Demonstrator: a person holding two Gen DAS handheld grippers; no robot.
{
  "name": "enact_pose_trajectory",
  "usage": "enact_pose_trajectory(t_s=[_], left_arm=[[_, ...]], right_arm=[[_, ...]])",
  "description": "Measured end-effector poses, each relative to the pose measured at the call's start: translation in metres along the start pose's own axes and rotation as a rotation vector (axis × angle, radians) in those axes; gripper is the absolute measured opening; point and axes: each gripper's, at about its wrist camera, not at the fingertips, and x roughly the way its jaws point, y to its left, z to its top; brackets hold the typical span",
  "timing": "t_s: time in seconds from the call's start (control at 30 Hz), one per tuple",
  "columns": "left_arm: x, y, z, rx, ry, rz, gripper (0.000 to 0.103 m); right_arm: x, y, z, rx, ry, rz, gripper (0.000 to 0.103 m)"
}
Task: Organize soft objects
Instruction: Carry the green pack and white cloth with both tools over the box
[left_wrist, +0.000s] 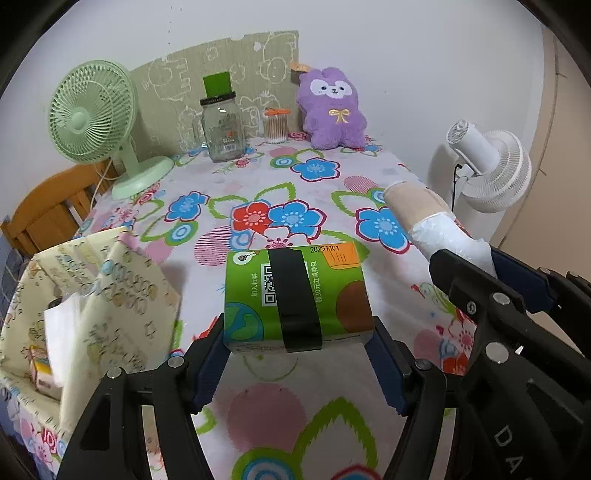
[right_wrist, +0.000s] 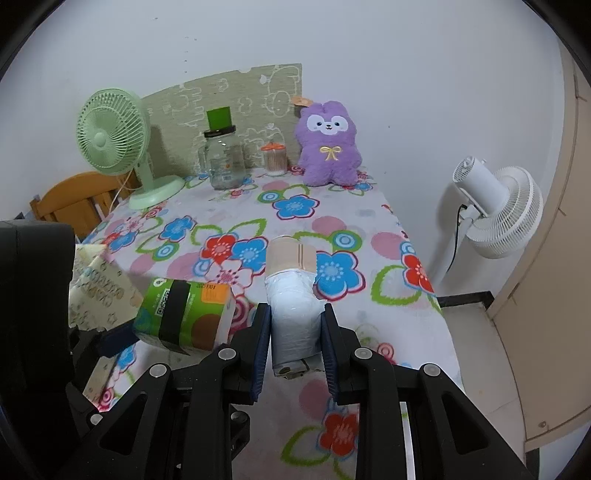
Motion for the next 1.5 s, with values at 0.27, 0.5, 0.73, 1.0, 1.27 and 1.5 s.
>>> enact_pose_trajectory(t_s=[0.27, 0.5, 0.73, 1.0, 1.27, 1.5], left_arm=[[-0.03, 0.009, -0.017, -0.006, -0.034, -0.034, 0.072], [-0.061, 0.016, -0.026, 0.014, -0.102, -0.016, 0.072], [-0.085, 0.029, -0.031, -0.003, -0.145, -0.024, 0.072], [-0.108, 0.051, -0.029, -0.004, -0.194, -0.008, 0.072], [-0.117, 0.072, -0.027, -0.017, -0.217, 0.011, 0.072], [-0.116, 0.092, -0.026, -0.034, -0.222, 0.027, 0.072]], right_arm=[[-0.034, 0.017, -0.012, -0.029, -0.029, -0.016, 0.029], [-0.06, 0.029, -0.018, -0.021, -0.063, -0.015, 0.029], [-0.08, 0.042, -0.019, -0.016, -0.082, -0.009, 0.029], [-0.098, 0.055, -0.015, -0.003, -0.124, 0.002, 0.029], [-0.104, 0.074, -0.008, -0.015, -0.145, 0.028, 0.029], [-0.1, 0.096, -0.001, -0.039, -0.149, 0.051, 0.029]])
